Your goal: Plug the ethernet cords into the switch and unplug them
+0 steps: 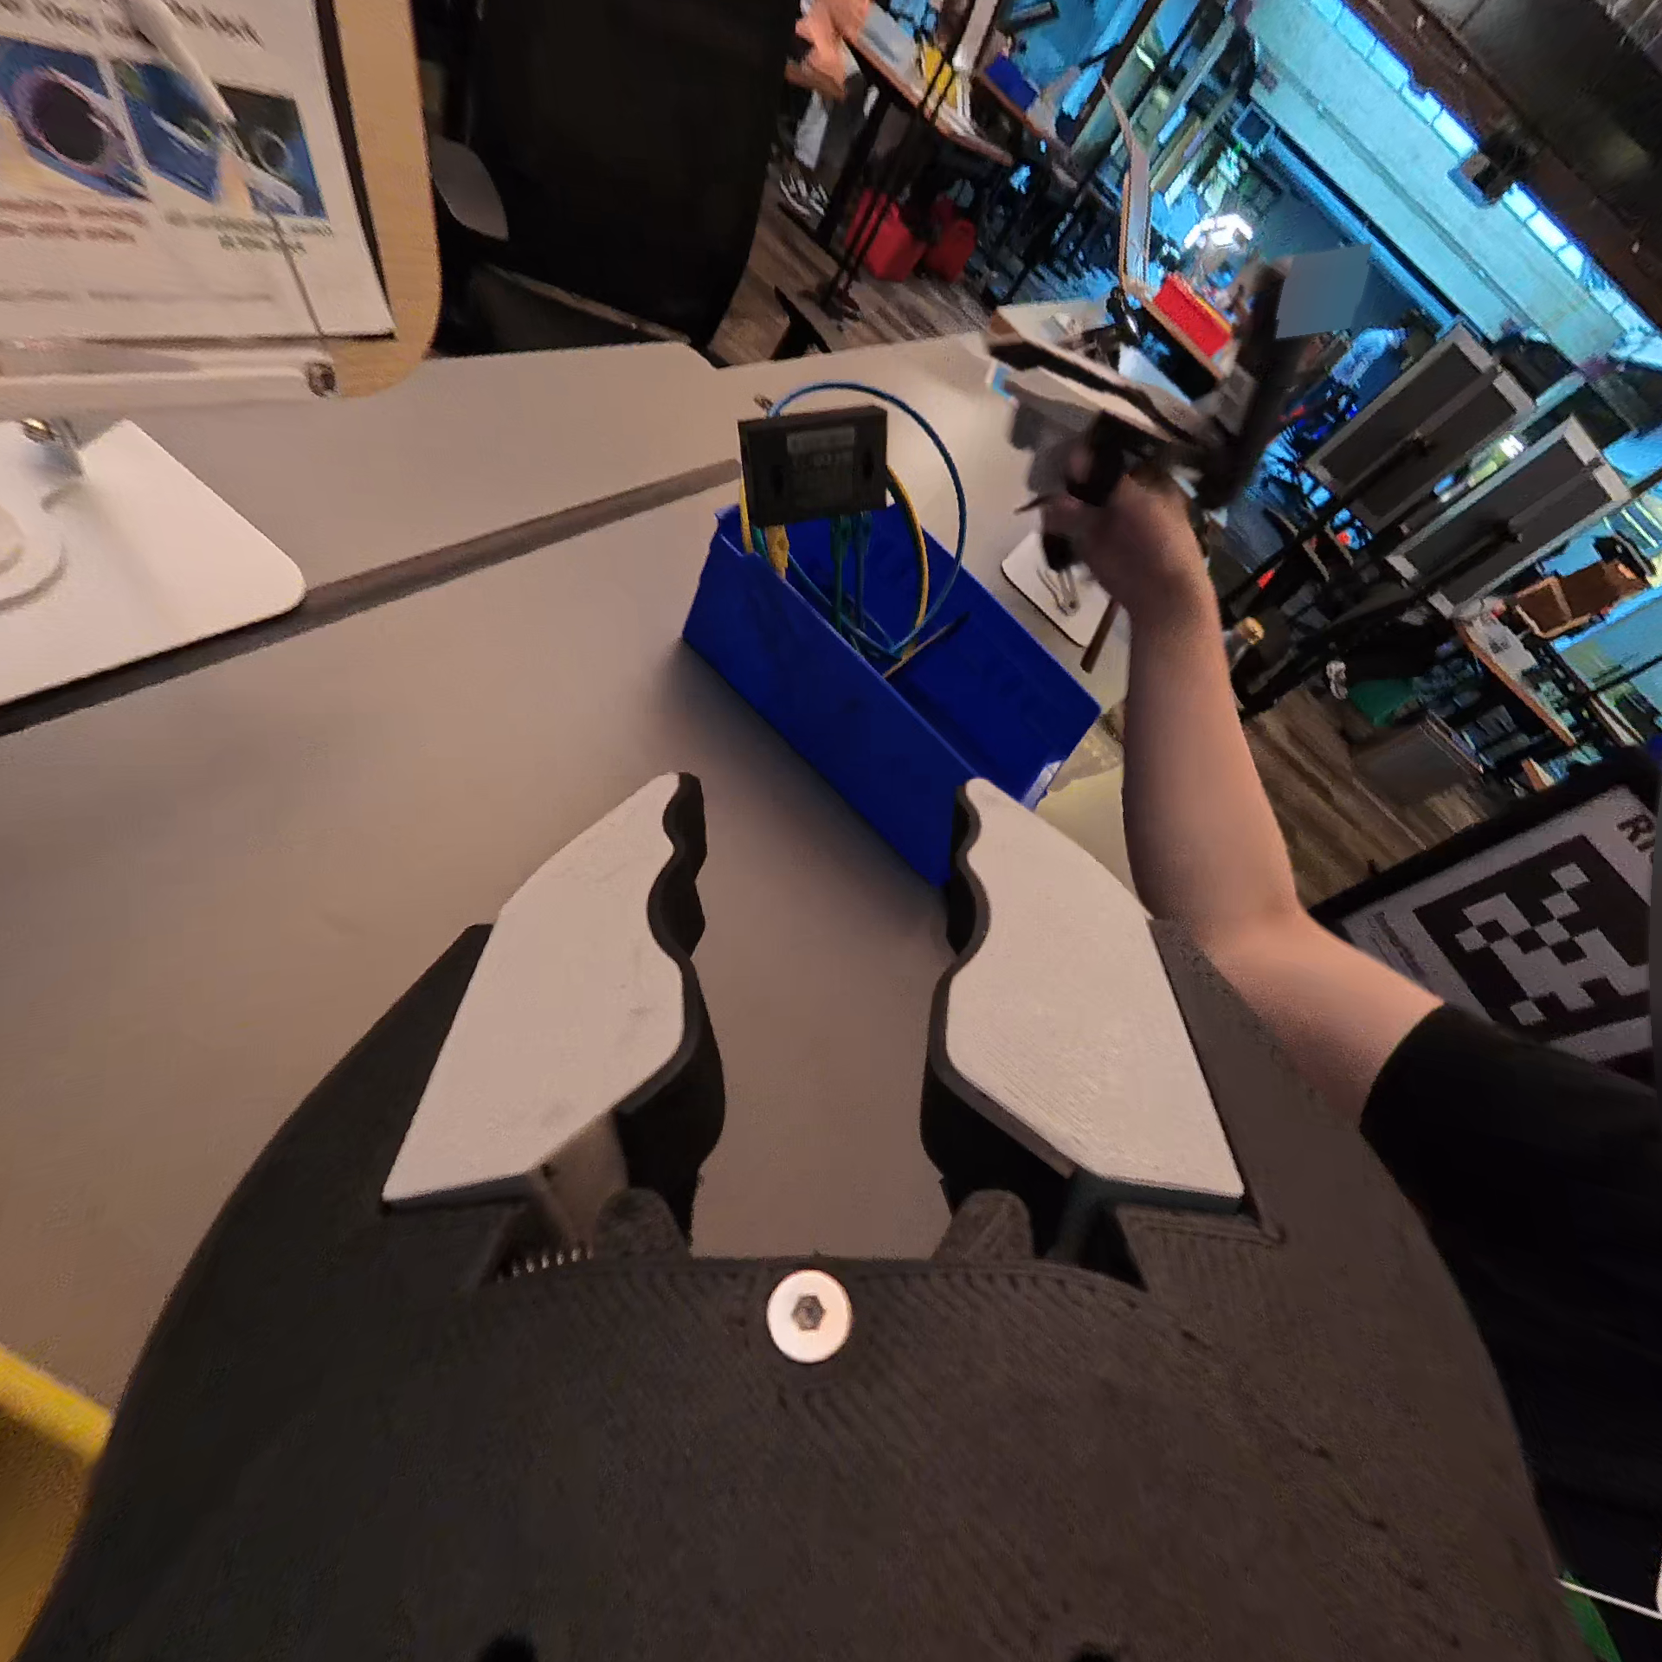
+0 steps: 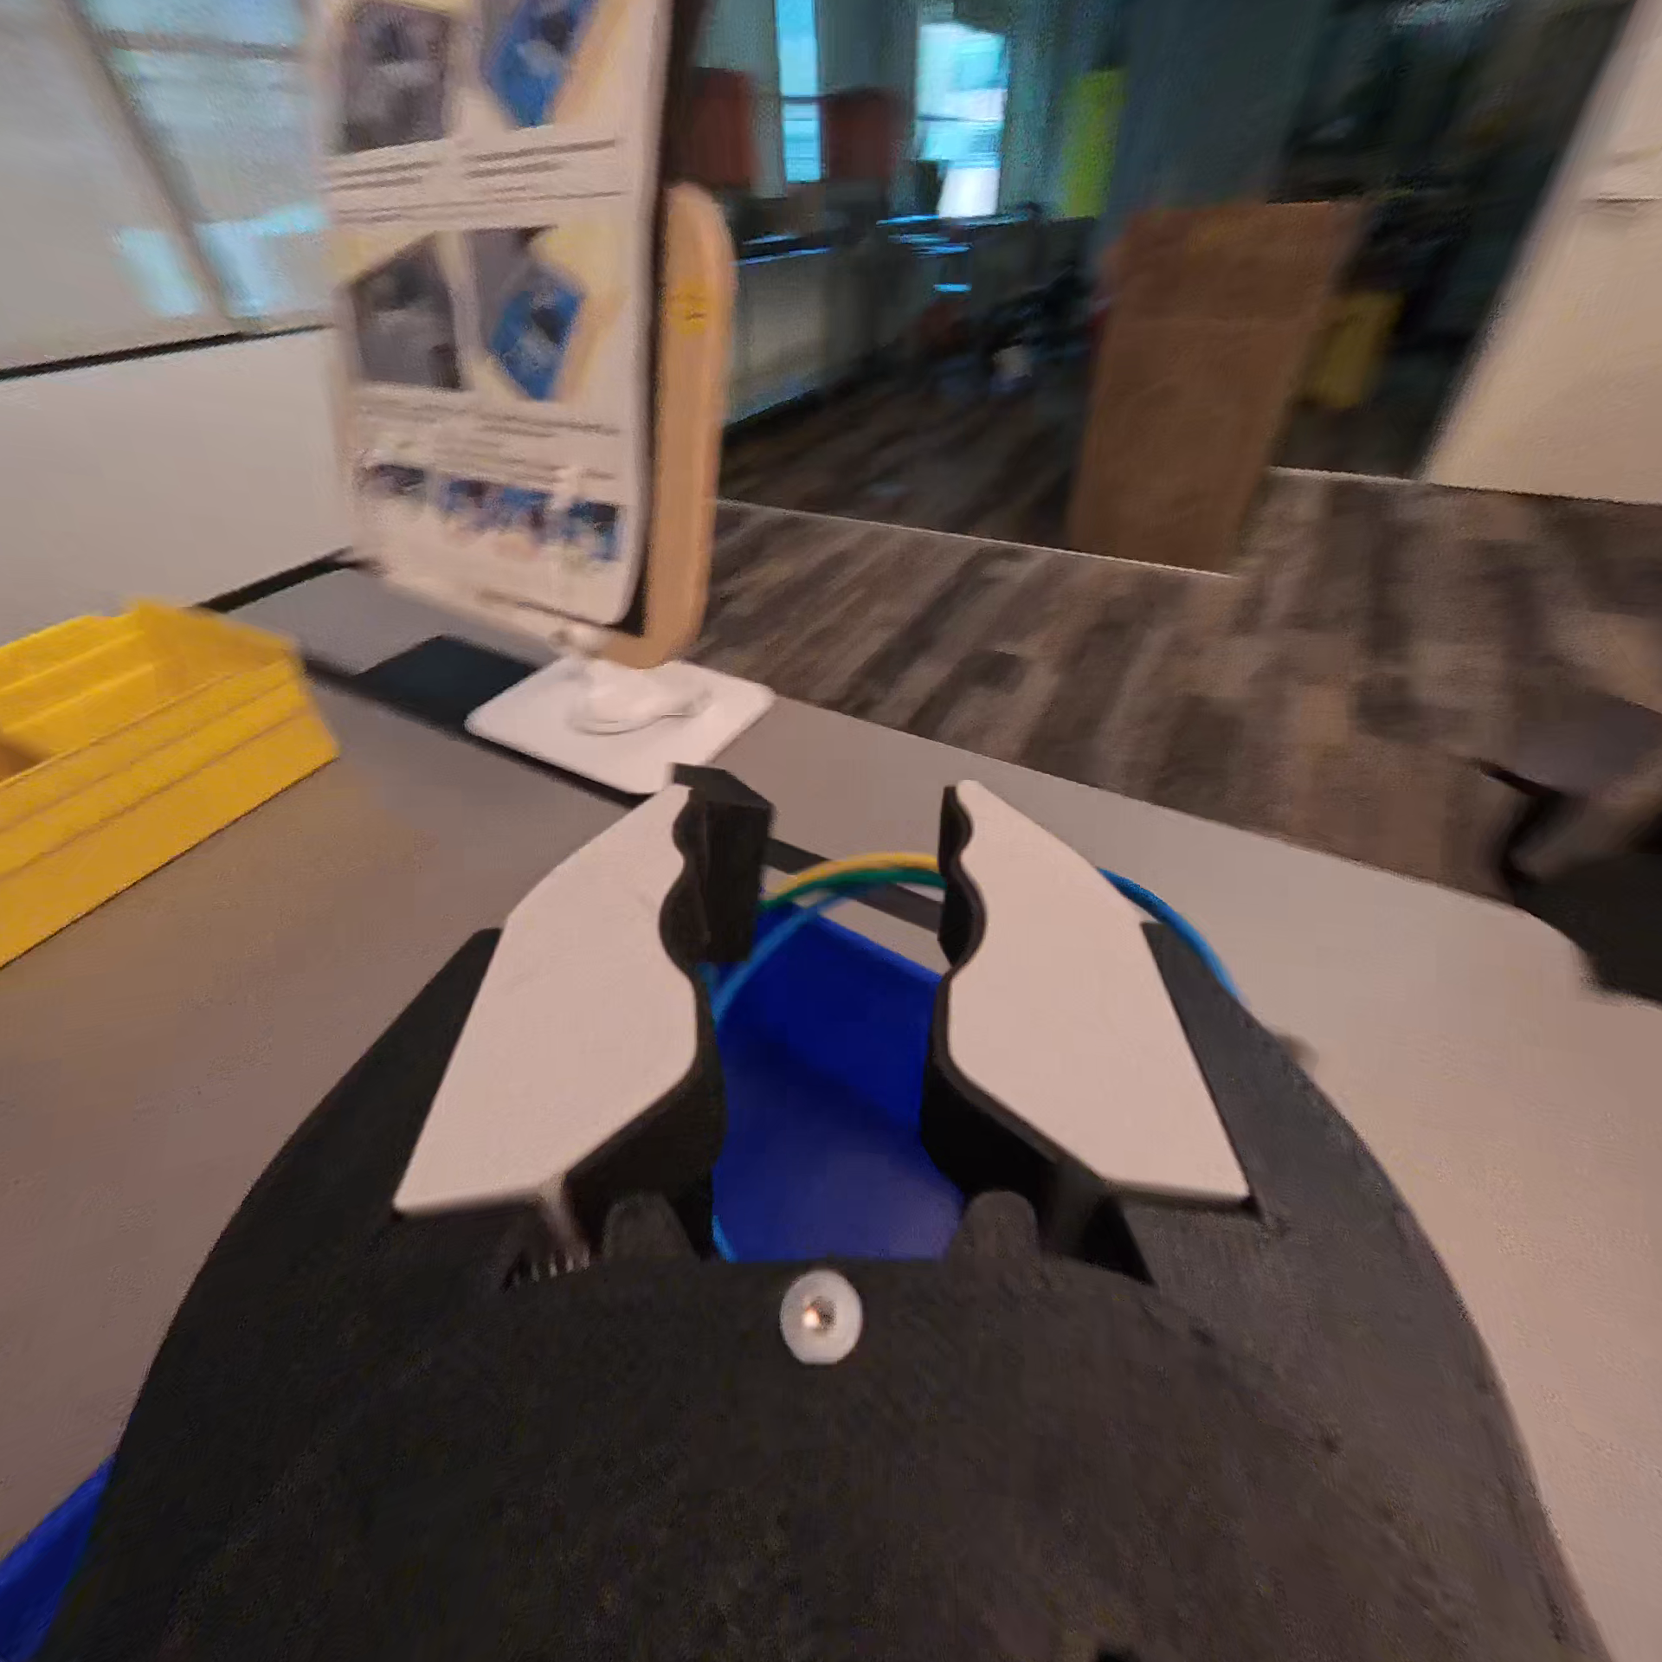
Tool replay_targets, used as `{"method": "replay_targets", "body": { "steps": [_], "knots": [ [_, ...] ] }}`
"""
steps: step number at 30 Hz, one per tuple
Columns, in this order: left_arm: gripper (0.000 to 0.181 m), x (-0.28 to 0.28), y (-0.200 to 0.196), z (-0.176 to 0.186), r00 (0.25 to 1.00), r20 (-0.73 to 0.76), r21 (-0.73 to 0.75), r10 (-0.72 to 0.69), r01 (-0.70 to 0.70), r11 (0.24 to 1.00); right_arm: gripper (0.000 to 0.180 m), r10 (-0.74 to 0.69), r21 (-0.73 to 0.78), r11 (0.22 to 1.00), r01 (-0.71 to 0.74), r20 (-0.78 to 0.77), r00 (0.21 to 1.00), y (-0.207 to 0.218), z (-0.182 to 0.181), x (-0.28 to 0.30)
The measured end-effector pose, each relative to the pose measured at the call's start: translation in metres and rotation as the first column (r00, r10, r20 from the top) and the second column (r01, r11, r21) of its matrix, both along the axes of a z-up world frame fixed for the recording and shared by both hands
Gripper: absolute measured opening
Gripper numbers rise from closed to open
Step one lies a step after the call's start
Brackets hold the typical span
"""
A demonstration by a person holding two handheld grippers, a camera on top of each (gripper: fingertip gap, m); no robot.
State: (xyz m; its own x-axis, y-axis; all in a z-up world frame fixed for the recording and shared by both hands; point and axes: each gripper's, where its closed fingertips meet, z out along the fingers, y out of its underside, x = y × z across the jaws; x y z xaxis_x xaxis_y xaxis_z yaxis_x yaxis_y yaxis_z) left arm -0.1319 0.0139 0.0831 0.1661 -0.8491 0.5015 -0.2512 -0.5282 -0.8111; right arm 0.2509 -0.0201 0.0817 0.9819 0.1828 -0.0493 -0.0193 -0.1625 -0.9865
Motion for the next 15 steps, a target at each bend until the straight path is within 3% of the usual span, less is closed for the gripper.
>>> {"method": "replay_targets", "body": {
  "steps": [2,4,7,11,12,15],
  "knots": [
    [0.052,-0.011,0.005,0.007,0.999,0.018,0.018,0.048,-0.048,0.999,0.052,-0.160,-0.034,0.987,0.159,-0.015,0.987,-0.040,0.005,0.021],
    [0.052,-0.021,0.010,0.012,0.994,0.030,0.034,0.106,-0.107,0.994,0.047,-0.296,-0.161,0.946,0.280,-0.088,0.951,-0.077,-0.010,0.034],
    [0.052,-0.034,0.020,0.017,0.980,0.039,0.055,0.193,-0.195,0.979,0.049,-0.401,-0.313,0.890,0.331,-0.193,0.895,-0.102,-0.039,0.040],
    [0.052,-0.051,0.031,0.027,0.947,0.049,0.105,0.318,-0.322,0.941,0.061,-0.476,-0.597,0.696,0.399,0.033,0.879,-0.121,-0.106,0.066],
    [0.048,-0.063,0.042,0.031,0.907,0.035,0.153,0.421,-0.421,0.894,0.066,-0.453,-0.657,0.662,0.361,0.033,0.891,-0.123,-0.124,0.066],
    [0.042,-0.108,0.062,0.062,0.725,0.140,0.349,0.675,-0.673,0.652,0.058,-0.407,-0.790,0.573,0.218,-0.043,0.912,-0.129,-0.168,0.060]
  ]
}}
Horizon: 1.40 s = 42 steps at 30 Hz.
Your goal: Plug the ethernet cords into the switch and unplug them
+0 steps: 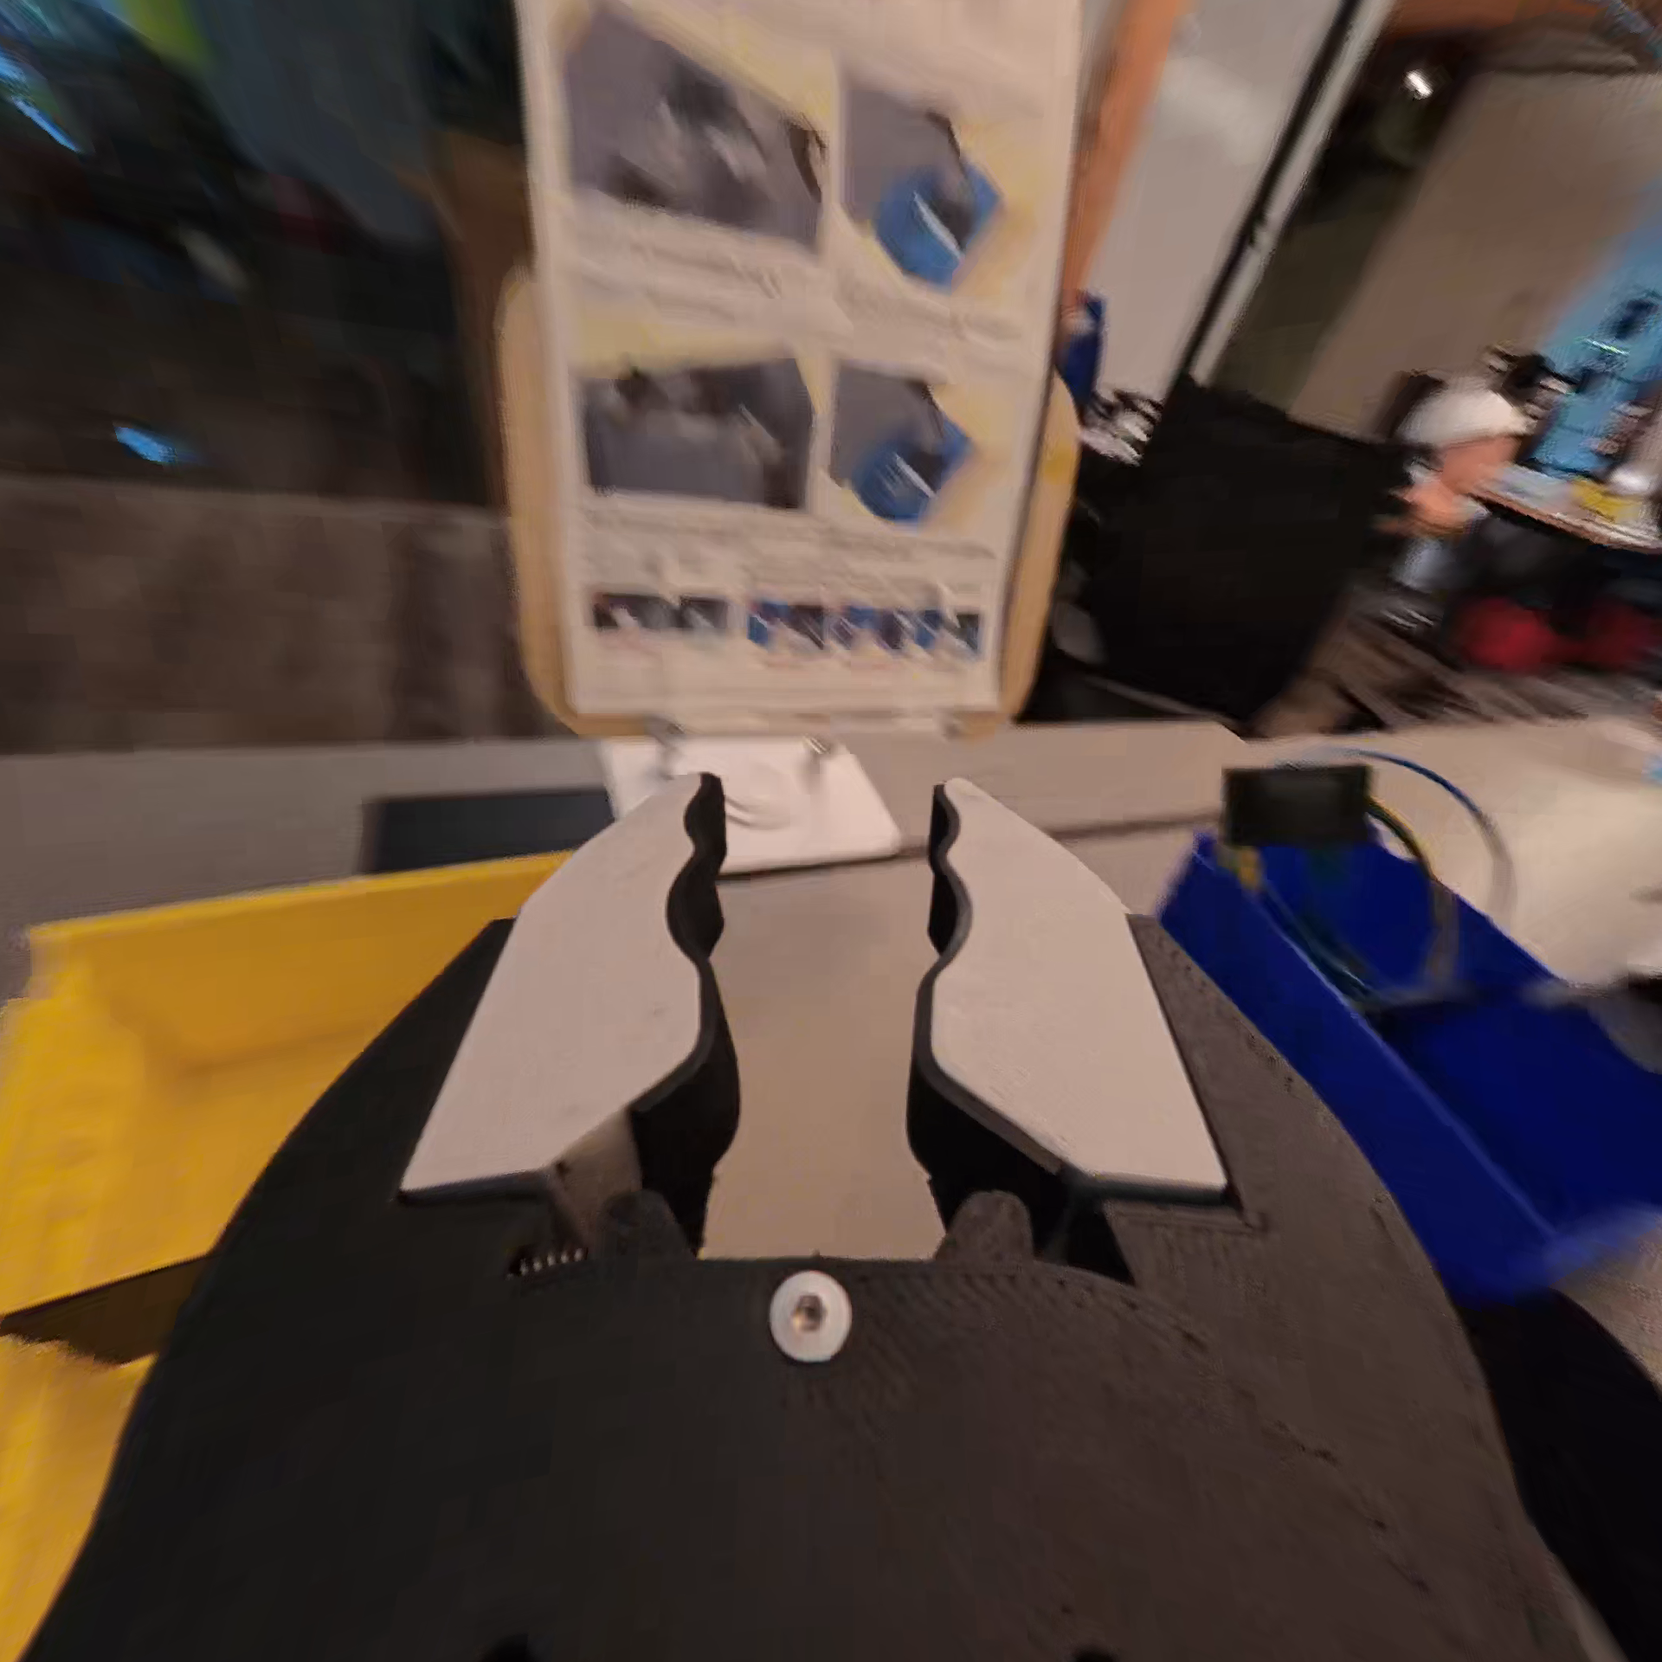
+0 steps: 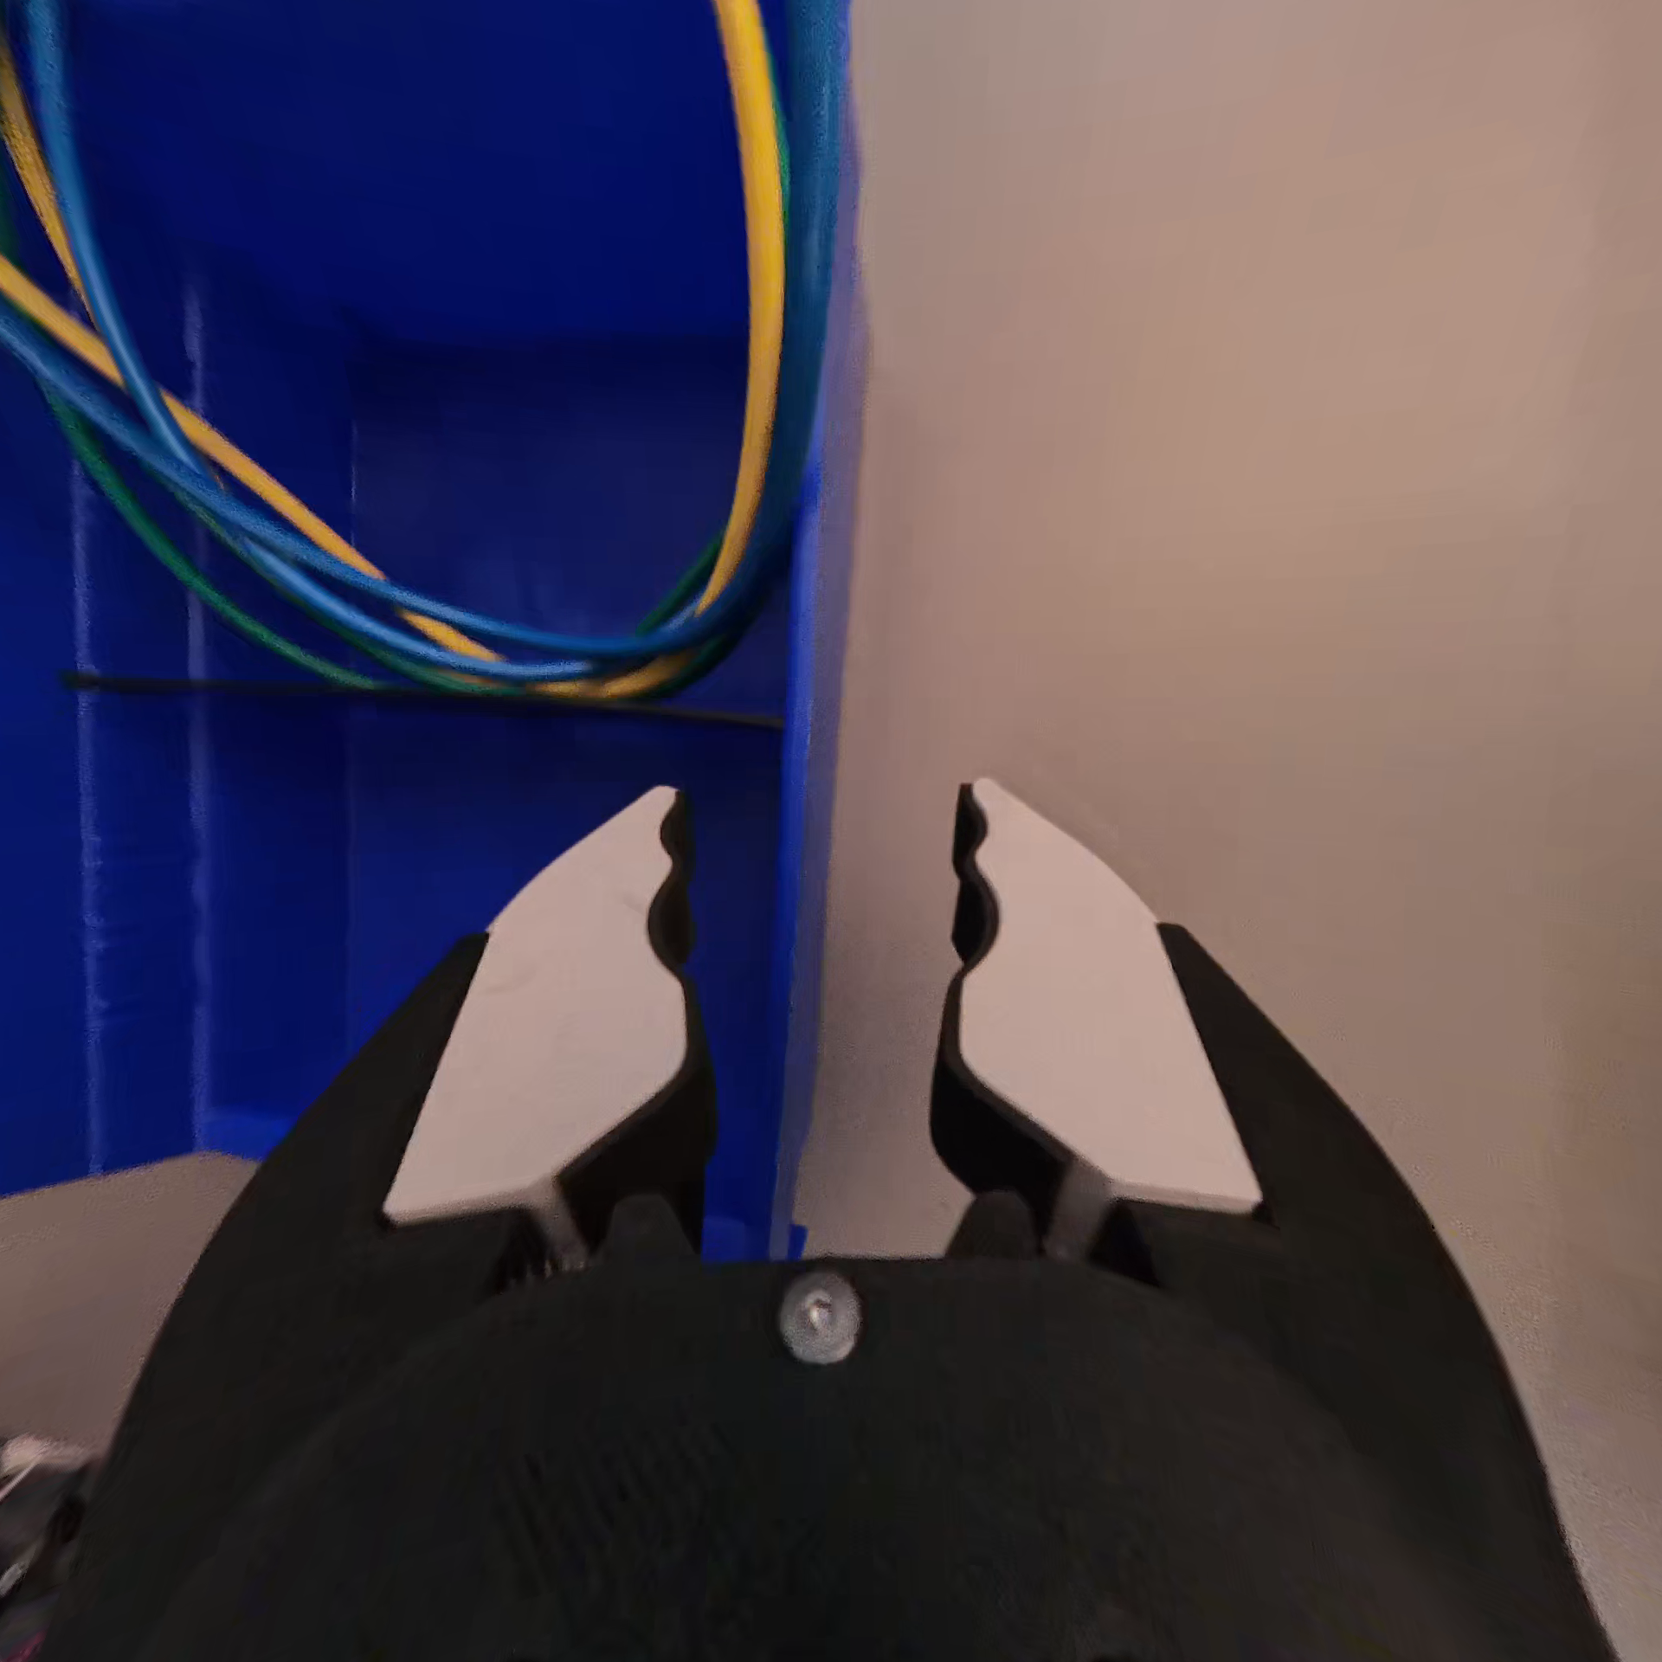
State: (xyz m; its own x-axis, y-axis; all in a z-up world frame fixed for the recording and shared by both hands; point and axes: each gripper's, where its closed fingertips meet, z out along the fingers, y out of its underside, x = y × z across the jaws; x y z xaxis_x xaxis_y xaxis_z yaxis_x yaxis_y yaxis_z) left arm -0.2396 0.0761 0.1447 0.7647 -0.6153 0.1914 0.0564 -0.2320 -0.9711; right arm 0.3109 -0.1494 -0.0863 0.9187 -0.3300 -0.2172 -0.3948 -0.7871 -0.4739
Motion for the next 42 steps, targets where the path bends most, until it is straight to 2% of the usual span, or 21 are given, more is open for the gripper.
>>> {"method": "replay_targets", "body": {
  "steps": [1,3,5,6,9,11,15,18,21,23,25,27,31,33,35,37,39,42],
  "knots": [
    [0.040,-0.014,0.002,0.007,0.997,-0.024,0.056,0.073,-0.072,0.996,0.057,0.015,-0.037,0.999,-0.017,-0.052,0.999,-0.001,-0.011,-0.005],
    [0.049,-0.052,0.013,0.004,0.960,-0.154,0.082,0.236,-0.225,0.971,0.041,0.036,-0.115,0.992,-0.050,-0.116,0.993,-0.005,-0.029,-0.013],
    [0.071,-0.095,0.025,-0.026,0.892,-0.331,-0.039,0.307,-0.338,0.940,0.025,0.079,-0.154,0.982,-0.110,-0.196,0.978,-0.006,-0.039,-0.028],
    [0.081,-0.115,0.030,-0.046,0.870,-0.395,-0.136,0.294,-0.372,0.918,0.024,0.084,-0.181,0.976,-0.121,-0.200,0.976,-0.007,-0.043,-0.030],
    [0.087,-0.168,0.045,-0.098,0.860,-0.451,-0.353,0.237,-0.416,0.838,0.017,0.083,-0.247,0.961,-0.124,-0.170,0.982,-0.009,-0.048,-0.028],
    [0.079,-0.197,0.052,-0.134,0.877,-0.435,-0.459,0.204,-0.411,0.788,0.014,0.098,-0.293,0.946,-0.140,-0.155,0.983,-0.010,-0.049,-0.031],
    [0.074,-0.227,0.053,-0.200,0.924,-0.370,-0.678,0.091,-0.336,0.653,0.012,0.151,-0.360,0.915,-0.185,-0.122,0.981,-0.008,-0.049,-0.045],
    [0.066,-0.222,0.056,-0.225,0.950,-0.311,-0.743,0.006,-0.247,0.622,0.012,0.178,-0.388,0.896,-0.216,-0.132,0.975,-0.002,-0.049,-0.060],
    [0.060,-0.210,0.053,-0.246,0.945,-0.309,-0.786,-0.106,-0.191,0.588,0.012,0.198,-0.397,0.887,-0.235,-0.134,0.971,0.007,-0.048,-0.074],
    [0.040,-0.202,0.048,-0.257,0.932,-0.314,-0.817,-0.179,-0.169,0.552,0.012,0.217,-0.401,0.880,-0.256,-0.139,0.966,0.013,-0.048,-0.085],
    [0.028,-0.199,0.045,-0.265,0.906,-0.362,-0.828,-0.219,-0.204,0.523,0.011,0.238,-0.411,0.869,-0.275,-0.140,0.961,0.018,-0.049,-0.096],
    [0.016,-0.198,0.044,-0.268,0.858,-0.444,-0.810,-0.260,-0.260,0.525,0.011,0.260,-0.422,0.856,-0.298,-0.147,0.954,0.024,-0.048,-0.109],
    [0.011,-0.176,0.035,-0.270,0.689,-0.592,-0.753,-0.419,-0.287,0.592,0.012,0.302,-0.419,0.843,-0.338,-0.151,0.941,0.043,-0.048,-0.136],
    [0.010,-0.154,0.031,-0.270,0.671,-0.579,-0.773,-0.464,-0.270,0.574,0.012,0.326,-0.414,0.838,-0.356,-0.144,0.934,0.054,-0.048,-0.149],
    [0.010,-0.132,0.029,-0.271,0.631,-0.586,-0.772,-0.509,-0.244,0.587,0.015,0.365,-0.397,0.831,-0.390,-0.141,0.920,0.065,-0.048,-0.162],
    [0.008,-0.111,0.019,-0.271,0.626,-0.564,-0.795,-0.538,-0.237,0.558,0.019,0.405,-0.378,0.821,-0.429,-0.144,0.903,0.072,-0.047,-0.173],
    [0.006,-0.097,0.004,-0.272,0.634,-0.534,-0.830,-0.559,-0.269,0.489,0.027,0.427,-0.352,0.822,-0.448,-0.141,0.893,0.076,-0.040,-0.178],
    [0.008,-0.081,-0.016,-0.271,0.607,-0.504,-0.857,-0.614,-0.265,0.442,0.030,0.366,-0.244,0.901,-0.359,-0.019,0.931,0.081,0.000,-0.167]
  ]
}}
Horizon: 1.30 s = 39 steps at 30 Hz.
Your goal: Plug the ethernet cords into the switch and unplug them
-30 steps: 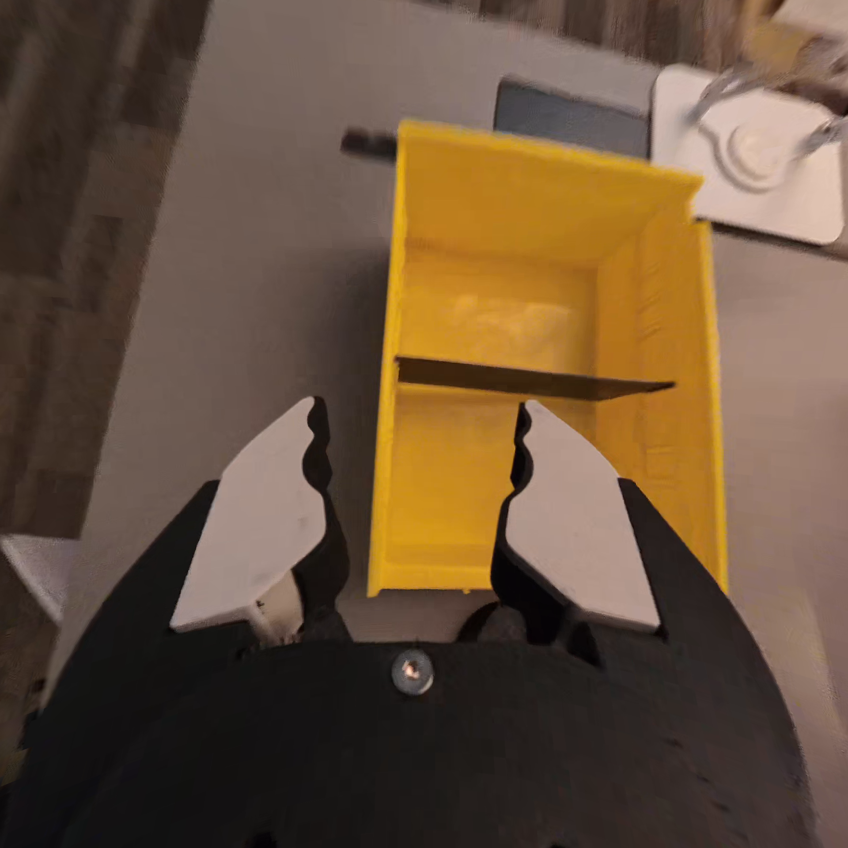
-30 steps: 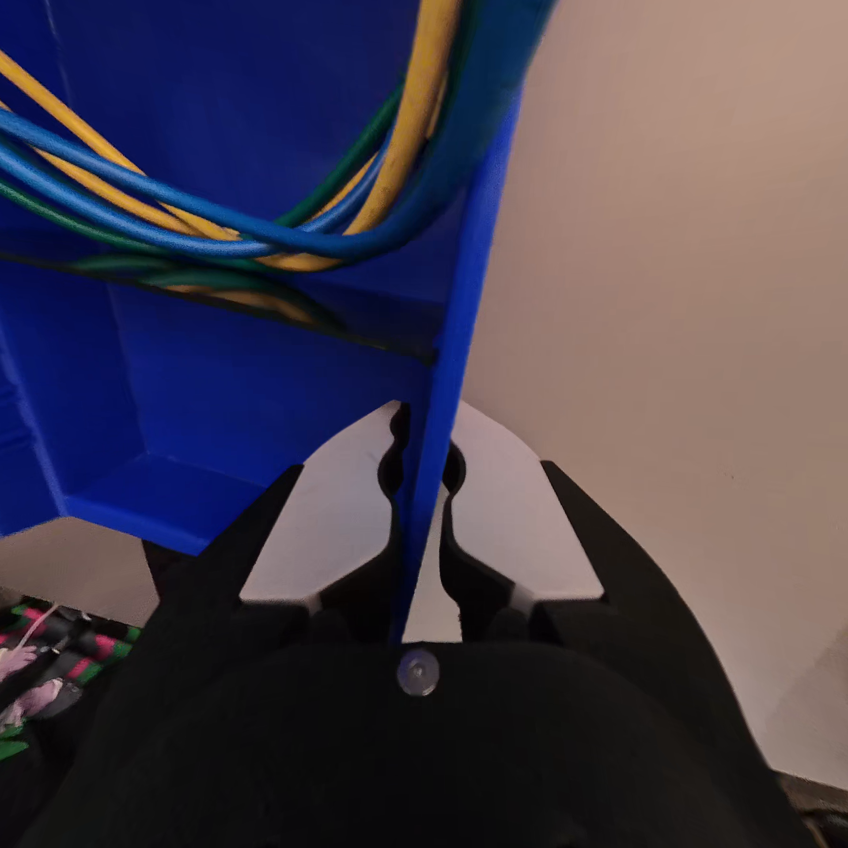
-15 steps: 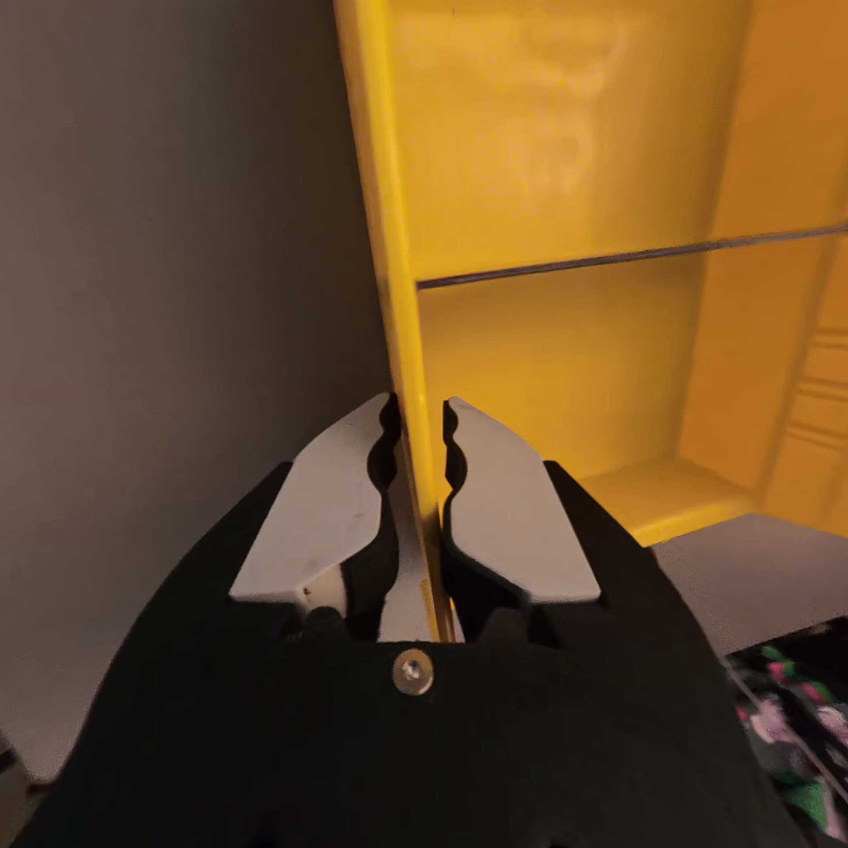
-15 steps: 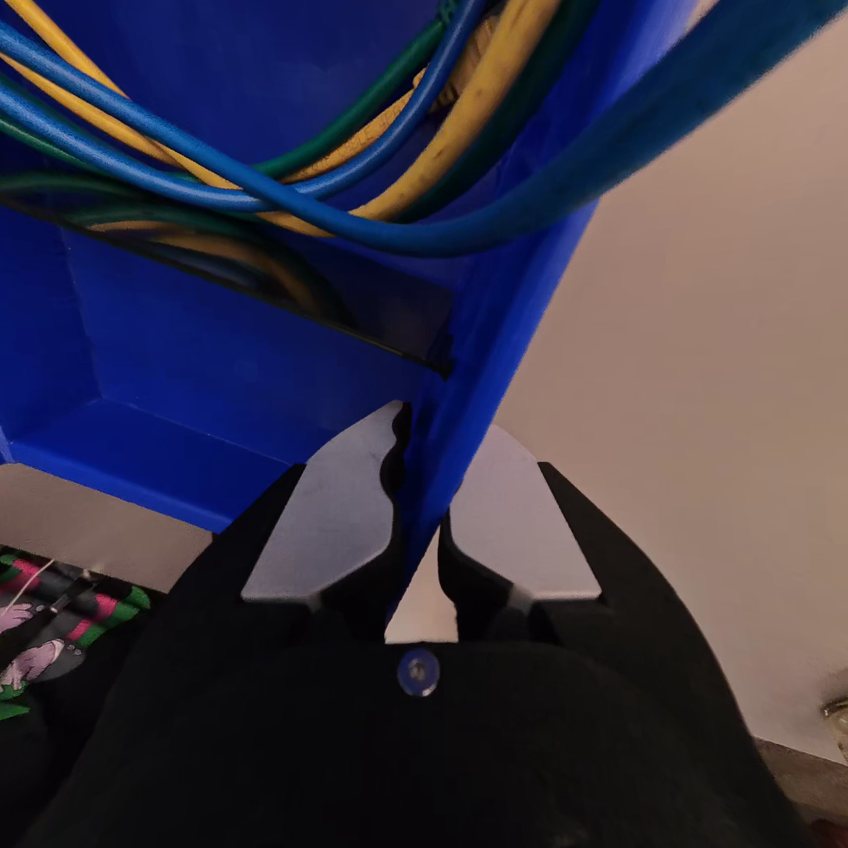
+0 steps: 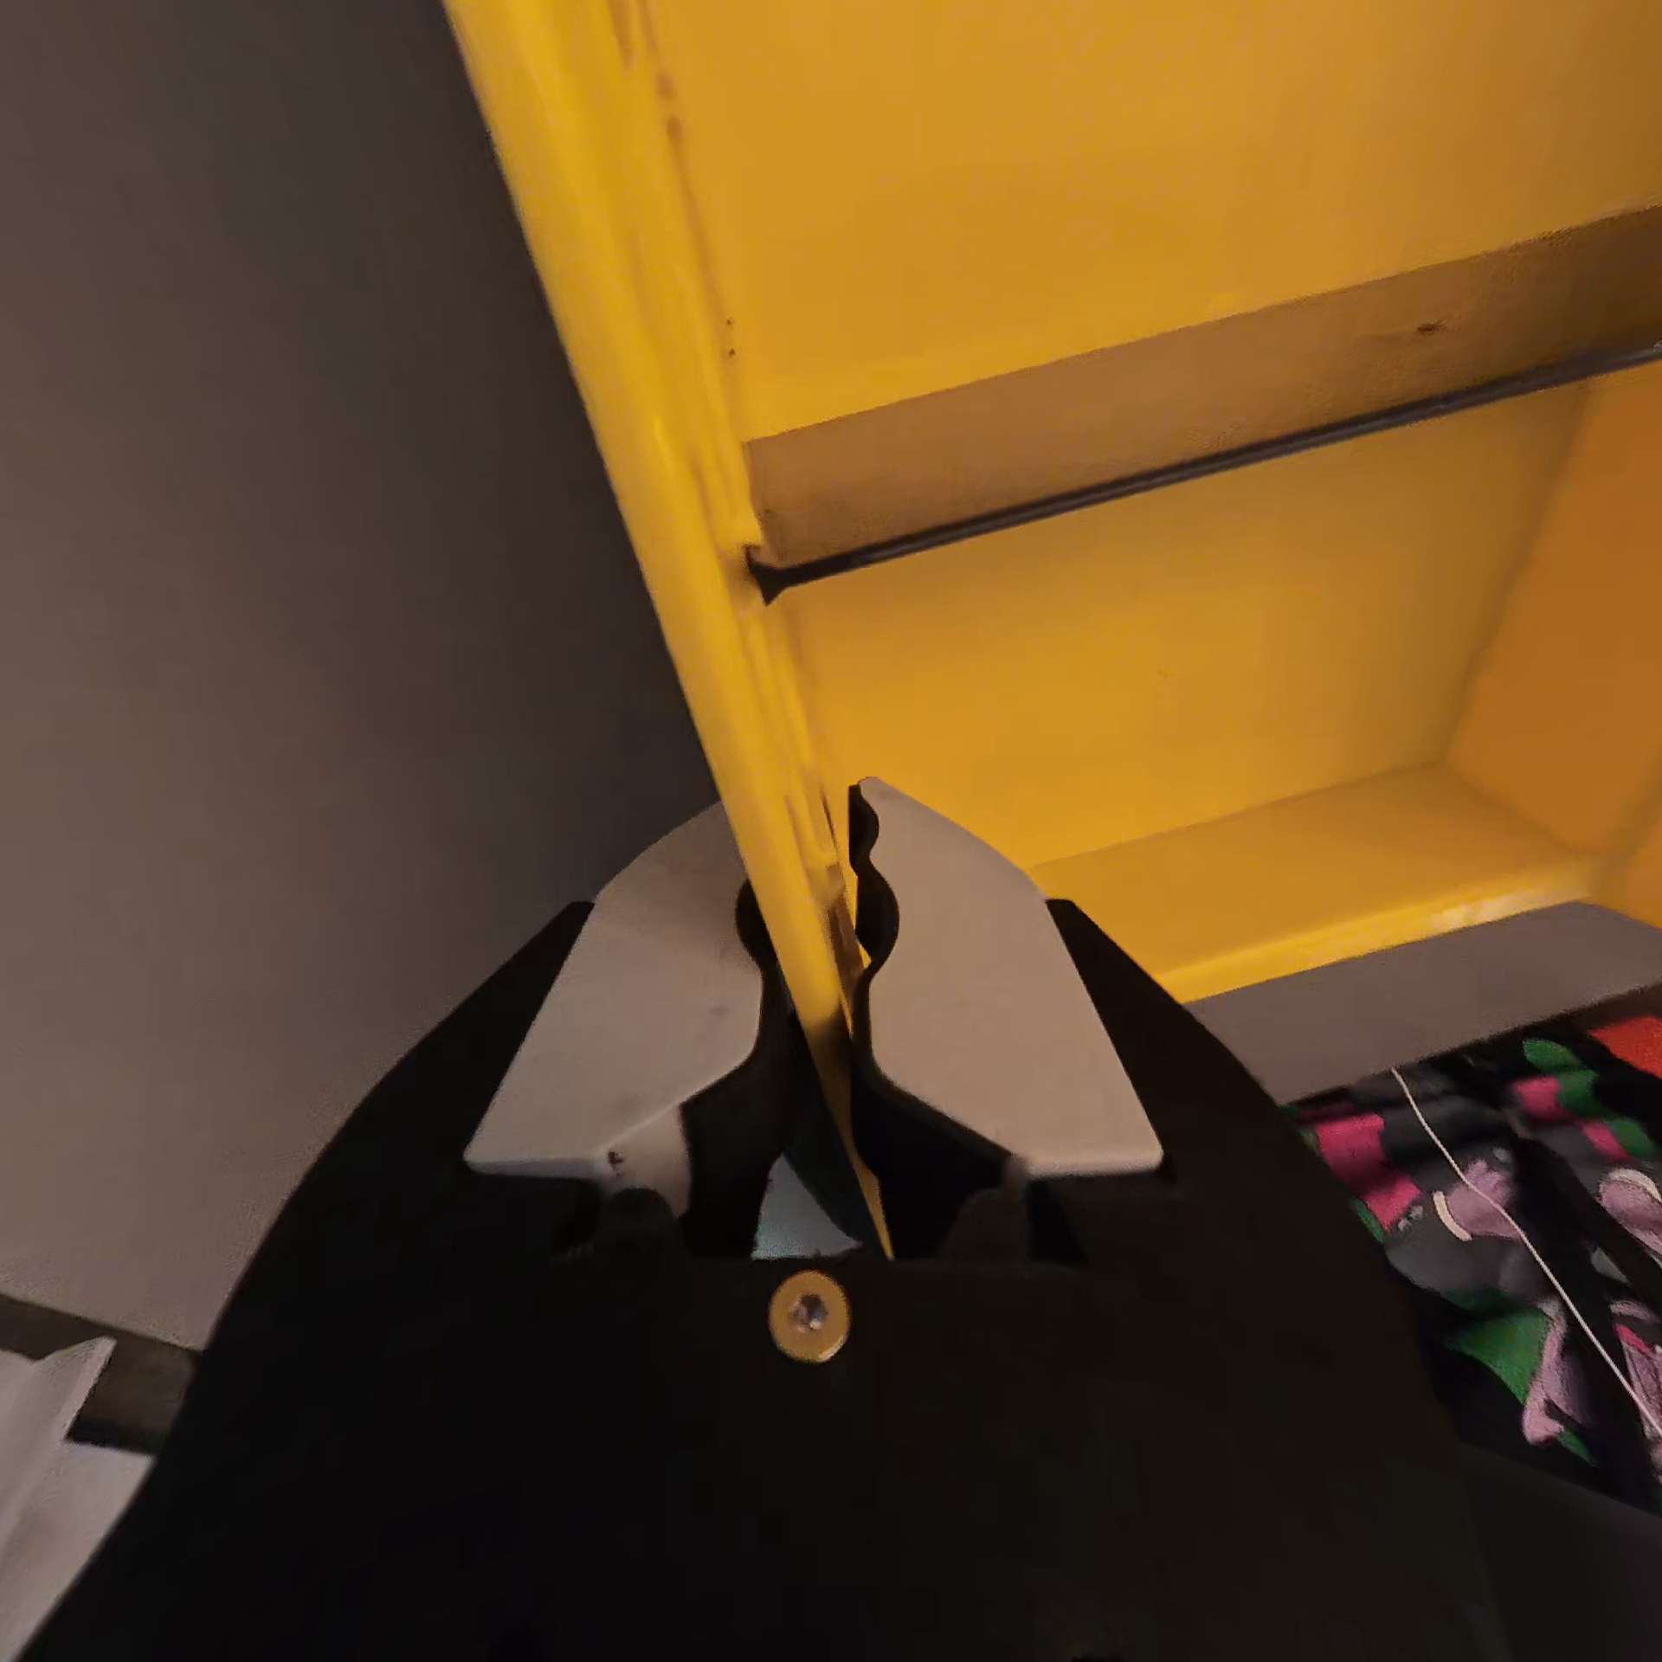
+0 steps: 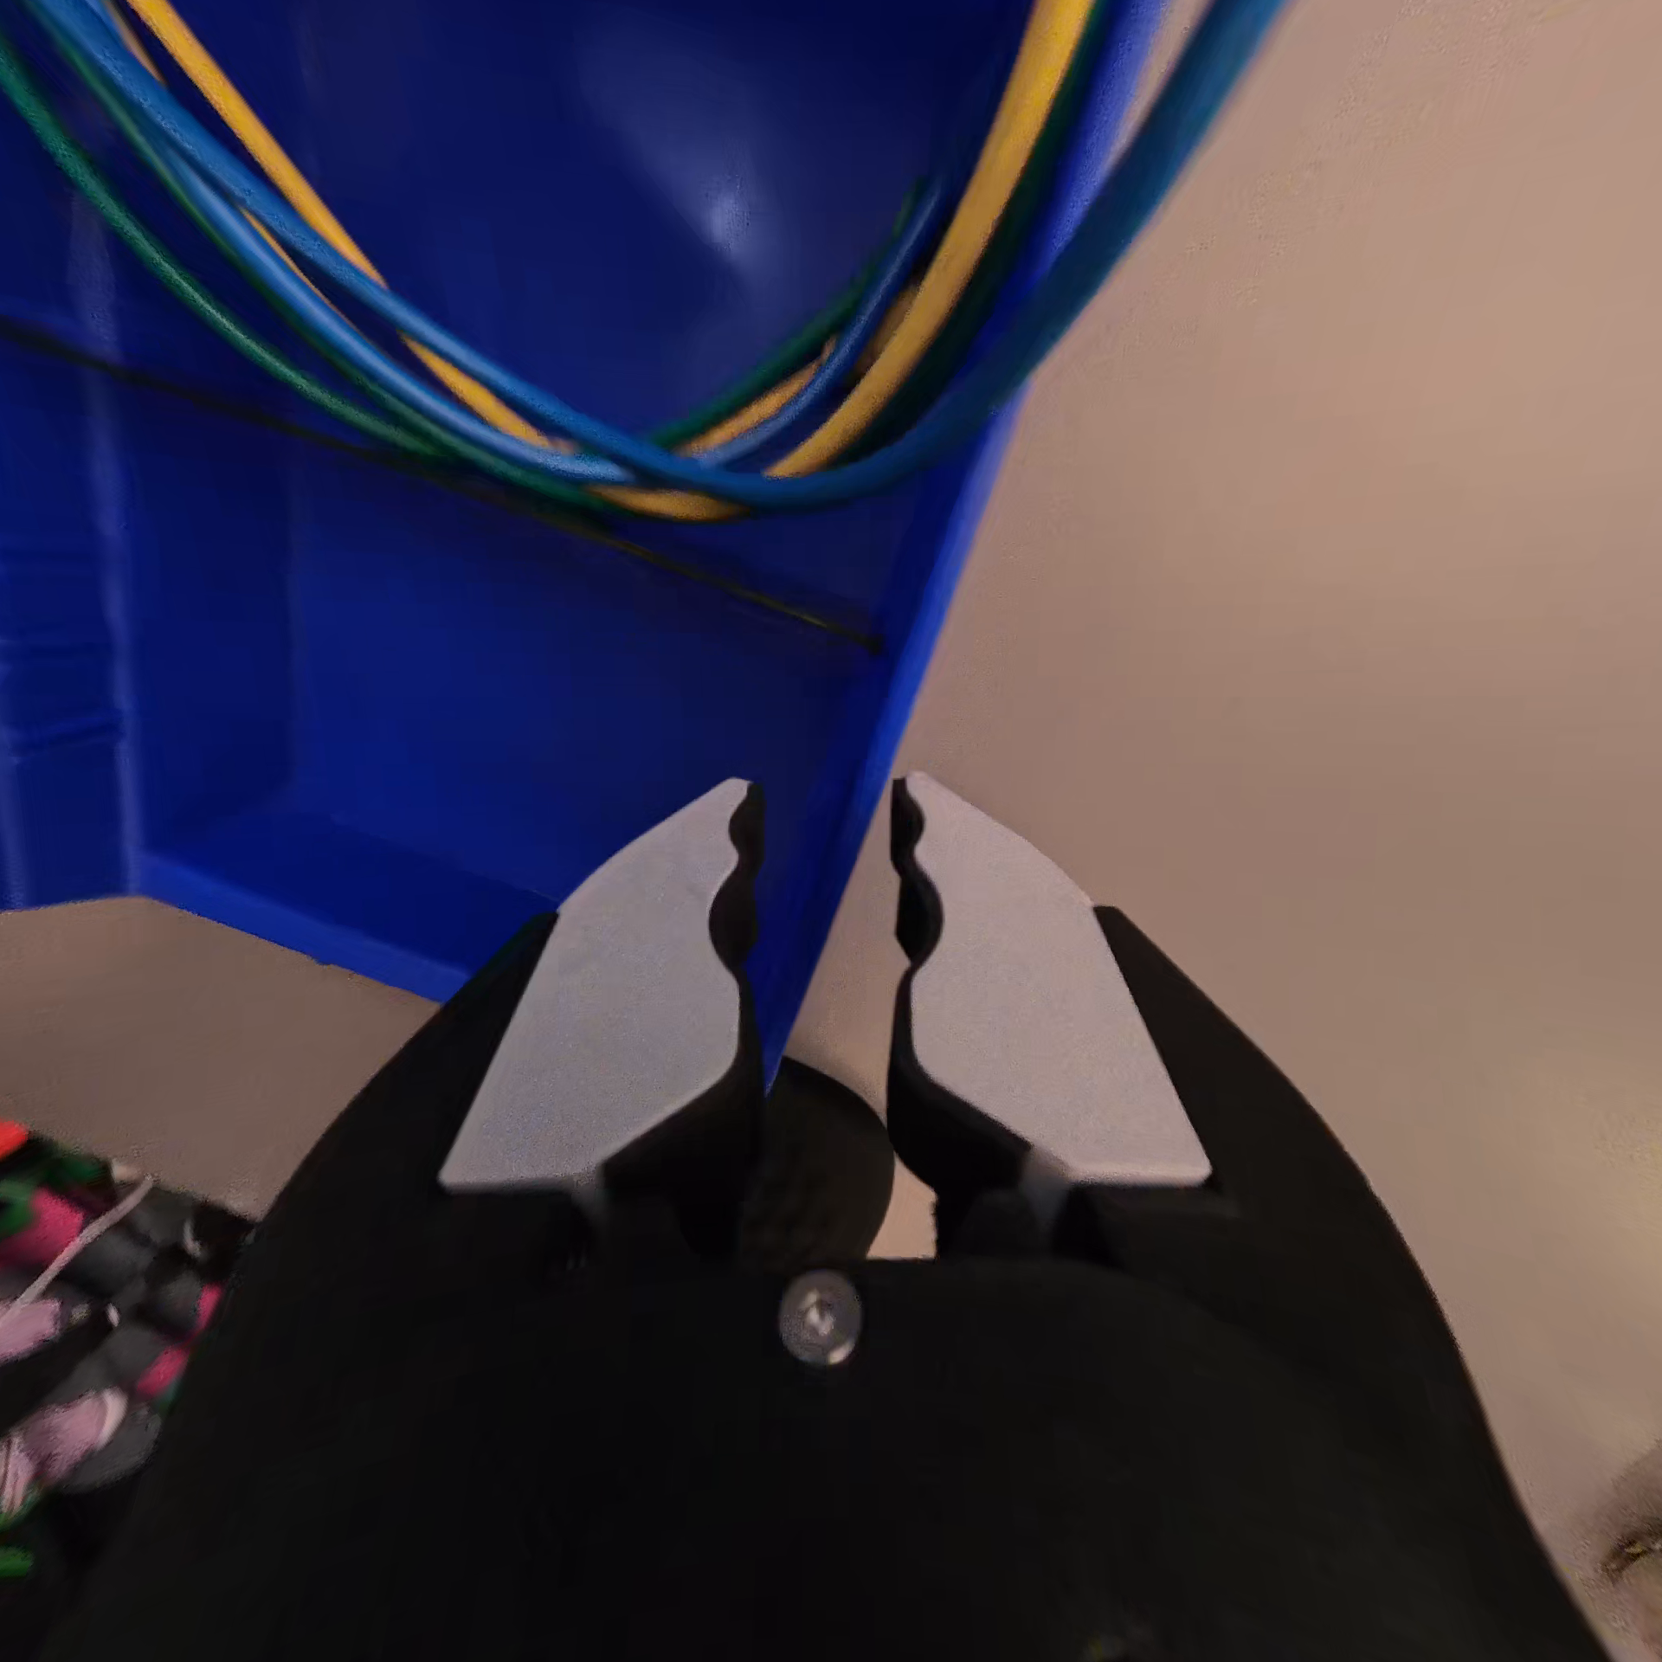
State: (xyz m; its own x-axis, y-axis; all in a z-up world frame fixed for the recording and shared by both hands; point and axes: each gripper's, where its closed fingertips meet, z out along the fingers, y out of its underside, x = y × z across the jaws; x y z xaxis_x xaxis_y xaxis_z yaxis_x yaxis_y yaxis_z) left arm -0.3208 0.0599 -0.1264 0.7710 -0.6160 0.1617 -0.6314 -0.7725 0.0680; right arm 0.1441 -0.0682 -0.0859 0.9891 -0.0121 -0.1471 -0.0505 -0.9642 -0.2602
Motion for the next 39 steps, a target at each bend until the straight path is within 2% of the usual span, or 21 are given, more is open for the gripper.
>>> {"method": "replay_targets", "body": {
  "steps": [2,3,4,5,6,7,8,10,12,14,16,19,22,24,26,28,30,32,37,39],
  "knots": [
    [0.009,0.007,-0.013,0.002,0.999,0.004,-0.038,-0.039,0.039,0.999,0.030,-0.067,0.219,0.974,0.054,0.052,0.996,0.007,0.054,-0.001],
    [0.009,0.008,-0.018,0.003,0.998,0.003,-0.054,-0.057,0.057,0.997,0.031,-0.061,0.386,0.922,0.029,0.071,0.996,0.016,0.089,-0.013],
    [0.009,0.009,-0.021,0.006,0.997,0.007,-0.058,-0.072,0.072,0.996,0.033,0.003,0.568,0.823,-0.037,0.061,0.998,0.027,0.127,-0.040],
    [0.011,0.011,-0.023,0.009,0.997,0.018,-0.051,-0.081,0.082,0.995,0.038,0.136,0.728,0.675,-0.122,0.040,0.990,0.032,0.163,-0.081],
    [0.011,0.011,-0.022,0.014,0.996,0.033,-0.035,-0.085,0.086,0.996,0.043,0.295,0.843,0.506,-0.183,0.030,0.955,0.028,0.190,-0.130],
    [0.011,0.011,-0.021,0.019,0.995,0.059,-0.014,-0.083,0.084,0.996,0.048,0.426,0.903,0.378,-0.205,0.027,0.904,0.021,0.201,-0.174],
    [0.011,0.011,-0.019,0.026,0.993,0.092,0.012,-0.078,0.077,0.997,0.053,0.523,0.899,0.376,-0.224,-0.007,0.852,0.018,0.196,-0.212],
    [0.015,0.008,-0.016,0.042,0.985,0.160,0.070,-0.067,0.056,0.996,0.060,0.595,0.782,0.543,-0.305,-0.101,0.798,0.023,0.153,-0.263],
    [0.022,0.003,-0.012,0.060,0.971,0.234,0.143,-0.055,0.022,0.989,0.058,0.537,0.632,0.678,-0.375,-0.079,0.840,0.042,0.105,-0.275],
    [0.022,-0.002,-0.005,0.083,0.945,0.323,0.233,-0.054,-0.024,0.972,0.052,0.463,0.502,0.772,-0.390,-0.023,0.886,0.061,0.068,-0.267],
    [0.023,-0.007,0.007,0.112,0.906,0.417,0.356,-0.074,-0.088,0.930,0.052,0.414,0.345,0.863,-0.370,-0.063,0.908,0.060,0.038,-0.266],
    [0.027,-0.012,0.032,0.173,0.802,0.572,0.573,-0.171,-0.241,0.783,0.053,0.347,0.161,0.930,-0.329,-0.097,0.933,0.055,0.011,-0.272],
    [0.028,-0.012,0.036,0.231,0.641,0.683,0.681,-0.352,-0.382,0.625,0.054,0.265,0.090,0.962,-0.256,-0.097,0.959,0.062,0.003,-0.281],
    [0.028,-0.007,0.025,0.253,0.550,0.675,0.731,-0.491,-0.408,0.547,0.048,0.231,0.072,0.971,-0.227,-0.047,0.972,0.071,-0.003,-0.278],
    [0.028,-0.003,0.017,0.264,0.511,0.621,0.783,-0.595,-0.432,0.448,0.048,0.182,0.051,0.982,-0.180,-0.037,0.983,0.079,-0.009,-0.277],
    [0.025,-0.004,0.020,0.269,0.551,0.549,0.830,-0.629,-0.448,0.332,0.038,0.159,0.068,0.985,-0.158,-0.009,0.987,0.090,-0.014,-0.273],
    [0.022,-0.009,0.030,0.271,0.636,0.484,0.867,-0.601,-0.443,0.229,0.032,0.147,0.048,0.988,-0.146,-0.022,0.989,0.095,-0.022,-0.274],
    [0.017,-0.016,0.038,0.277,0.697,0.437,0.883,-0.568,-0.454,0.121,0.037,0.112,-0.022,0.993,-0.114,-0.069,0.991,0.090,-0.035,-0.279],
    [0.002,-0.025,0.040,0.301,0.781,0.327,0.869,-0.531,-0.470,-0.156,0.033,0.144,-0.129,0.979,-0.157,-0.102,0.984,0.082,-0.059,-0.285],
    [0.000,-0.023,0.040,0.304,0.825,0.278,0.873,-0.493,-0.431,-0.230,0.029,0.132,-0.165,0.974,-0.155,-0.144,0.981,0.082,-0.061,-0.287]
  ]
}}
